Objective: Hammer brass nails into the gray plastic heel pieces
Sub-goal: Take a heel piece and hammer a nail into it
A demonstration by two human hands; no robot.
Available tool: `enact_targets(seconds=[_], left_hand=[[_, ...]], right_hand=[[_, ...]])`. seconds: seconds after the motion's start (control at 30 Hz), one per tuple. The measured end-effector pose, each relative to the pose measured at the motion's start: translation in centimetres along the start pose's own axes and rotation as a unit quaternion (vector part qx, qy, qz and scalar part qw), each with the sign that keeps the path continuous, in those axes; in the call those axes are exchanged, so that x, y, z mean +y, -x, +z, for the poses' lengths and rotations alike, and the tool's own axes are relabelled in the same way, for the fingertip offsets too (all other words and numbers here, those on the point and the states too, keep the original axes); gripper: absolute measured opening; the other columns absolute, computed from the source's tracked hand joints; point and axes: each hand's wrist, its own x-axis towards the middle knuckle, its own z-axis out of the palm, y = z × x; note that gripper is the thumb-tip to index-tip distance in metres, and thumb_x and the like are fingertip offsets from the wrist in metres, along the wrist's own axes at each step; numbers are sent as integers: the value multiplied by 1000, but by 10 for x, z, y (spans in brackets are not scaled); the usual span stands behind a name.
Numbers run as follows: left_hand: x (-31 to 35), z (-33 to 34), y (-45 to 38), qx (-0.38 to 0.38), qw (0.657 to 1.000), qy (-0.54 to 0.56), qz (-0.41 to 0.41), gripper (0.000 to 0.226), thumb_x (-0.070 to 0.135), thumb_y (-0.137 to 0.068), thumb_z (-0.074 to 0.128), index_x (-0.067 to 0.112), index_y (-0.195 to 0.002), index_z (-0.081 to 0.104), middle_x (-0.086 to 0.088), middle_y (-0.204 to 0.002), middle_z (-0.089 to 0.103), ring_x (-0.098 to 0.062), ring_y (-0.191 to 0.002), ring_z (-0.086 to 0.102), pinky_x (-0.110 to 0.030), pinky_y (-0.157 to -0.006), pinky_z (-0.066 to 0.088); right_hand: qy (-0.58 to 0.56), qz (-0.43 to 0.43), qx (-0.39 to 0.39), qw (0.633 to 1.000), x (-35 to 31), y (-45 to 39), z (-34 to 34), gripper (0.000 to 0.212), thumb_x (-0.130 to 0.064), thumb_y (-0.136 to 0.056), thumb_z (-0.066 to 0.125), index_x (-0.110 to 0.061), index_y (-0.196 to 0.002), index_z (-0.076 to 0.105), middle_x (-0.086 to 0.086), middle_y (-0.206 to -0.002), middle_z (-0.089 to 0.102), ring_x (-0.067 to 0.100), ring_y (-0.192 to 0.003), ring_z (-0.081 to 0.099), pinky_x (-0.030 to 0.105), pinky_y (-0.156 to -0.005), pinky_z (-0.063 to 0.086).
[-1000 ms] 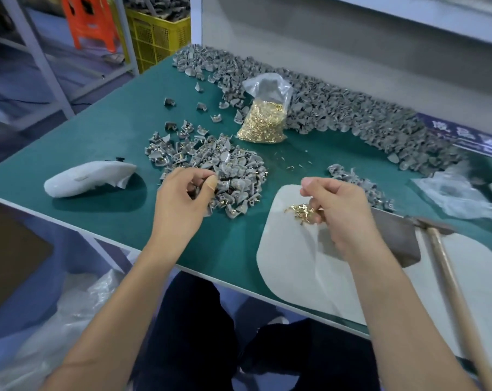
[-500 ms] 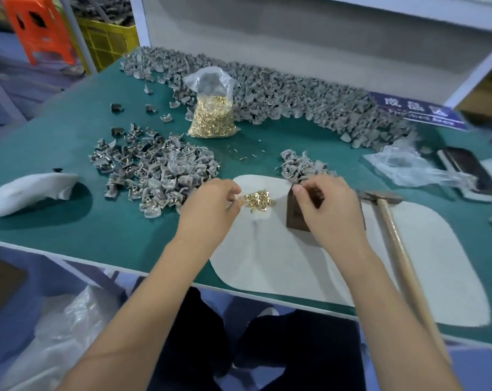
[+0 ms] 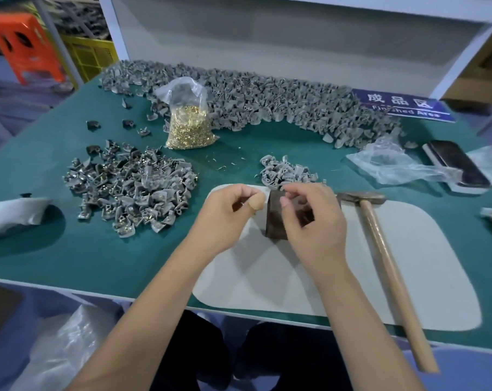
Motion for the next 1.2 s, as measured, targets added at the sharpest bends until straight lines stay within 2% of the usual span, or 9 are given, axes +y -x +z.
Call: enact_targets(seconds=[0.1,0.27,0.4,0.47,0.57,0.63,0.83,1.0,1.2], left_hand=[[9,21,-4,-35,988,141,-57,20,26,-101,62,11,-102,75,18,-65,64,6,-57,51,-10,-51,37],[15,34,-10,-75,956,253,-130,17,25,-98,63,11,-97,74,13,-59,59,0,-51,44,-14,-46,29],[18,21,-20,-104,983,143,-46,18,33,-97,68,22,-88,79,17,-56,58,1,-48,46,-12,-46,36],[13,11,-34,-61,998,3,18,15,37,-95,71,29,-85,78,16,-67,67,-2,-53,53,-17,-52,42],[-2,0,-59,0,961,-269,65,6,34,-96,67,36,-94,72,17,-90,63,-4,-77,56,-24,-68,43],[-13,-2,-71,-17,934,-350,65,12,32,-98,64,35,-108,70,18,-100,60,-5,-94,55,-30,-76,44],[-29,15,-88,-45,924,-372,80,27,30,-100,61,33,-126,65,8,-120,62,-16,-117,50,-38,-91,48],[-32,19,-95,-50,926,-360,101,35,31,-99,62,36,-134,60,10,-119,63,-14,-117,51,-38,-90,48],[-30,18,-101,-58,931,-341,119,27,29,-95,69,32,-121,64,18,-106,65,-9,-107,52,-36,-88,49]], right_hand=[[-12,-22,-9,1000,3,1,-2,14,-11,-93,74,-10,-107,75,-3,-104,70,19,-98,63,31,-86,52],[-42,22,22,999,8,2,-5,14,-8,-90,78,-9,-104,75,-2,-102,70,20,-97,64,37,-81,55],[-29,5,68,997,9,2,-8,10,-11,-92,78,-12,-102,78,-4,-100,73,19,-95,64,26,-85,51],[17,3,94,995,11,0,-8,5,-16,-92,78,-17,-97,79,-8,-96,74,21,-91,62,27,-87,46],[84,49,123,988,13,-2,-5,1,-22,-91,75,-22,-91,74,-11,-91,71,21,-92,61,44,-90,44],[92,65,122,986,15,-1,-2,2,-23,-90,74,-22,-90,73,-10,-89,69,22,-92,60,49,-90,43],[125,67,97,985,15,-3,1,4,-27,-87,73,-27,-87,69,-14,-86,66,19,-86,58,18,-96,25],[138,76,85,984,14,-5,3,3,-28,-87,72,-27,-87,69,-14,-85,66,19,-84,58,31,-81,32],[145,92,85,982,12,-6,4,5,-25,-85,75,-25,-86,69,-12,-85,67,21,-83,59,35,-78,39]])
